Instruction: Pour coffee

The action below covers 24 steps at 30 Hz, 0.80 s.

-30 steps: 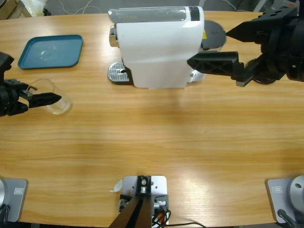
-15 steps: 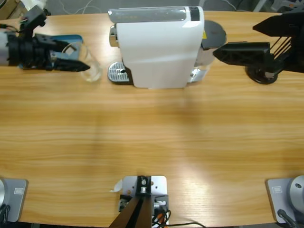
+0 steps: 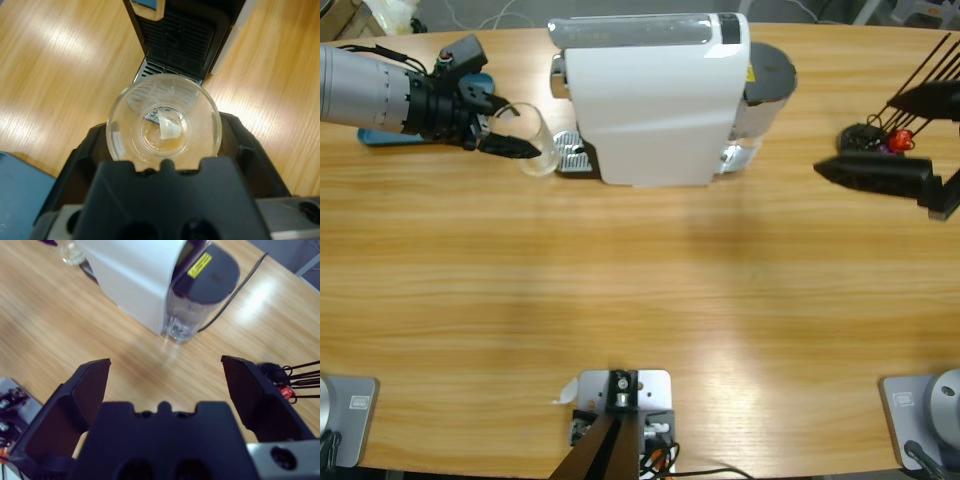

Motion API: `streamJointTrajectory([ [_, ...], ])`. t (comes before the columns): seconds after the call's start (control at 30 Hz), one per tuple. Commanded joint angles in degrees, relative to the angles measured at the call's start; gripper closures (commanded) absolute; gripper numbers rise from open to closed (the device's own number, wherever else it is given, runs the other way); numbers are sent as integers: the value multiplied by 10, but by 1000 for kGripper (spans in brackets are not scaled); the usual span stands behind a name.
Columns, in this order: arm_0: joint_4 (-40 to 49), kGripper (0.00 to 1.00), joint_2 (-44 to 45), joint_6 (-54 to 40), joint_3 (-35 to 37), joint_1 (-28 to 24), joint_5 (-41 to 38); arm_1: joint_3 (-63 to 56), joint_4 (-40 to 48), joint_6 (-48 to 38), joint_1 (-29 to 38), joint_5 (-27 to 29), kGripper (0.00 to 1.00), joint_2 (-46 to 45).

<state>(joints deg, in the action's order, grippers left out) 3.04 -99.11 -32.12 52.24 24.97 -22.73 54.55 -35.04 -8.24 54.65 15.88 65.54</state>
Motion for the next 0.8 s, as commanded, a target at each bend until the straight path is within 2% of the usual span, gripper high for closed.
streamJointTrajectory([
  [0.03, -1, 1000, -53, -7, 28, 8, -6, -39, -4, 9, -9, -8, 0, -16],
  [0.2, -2, 1000, -78, -7, 61, 16, -9, -45, -1, 10, -12, -5, 0, -15],
  [0.8, -6, 1000, -109, -4, 77, 34, -19, -52, 15, 12, -26, -9, 0, -11],
])
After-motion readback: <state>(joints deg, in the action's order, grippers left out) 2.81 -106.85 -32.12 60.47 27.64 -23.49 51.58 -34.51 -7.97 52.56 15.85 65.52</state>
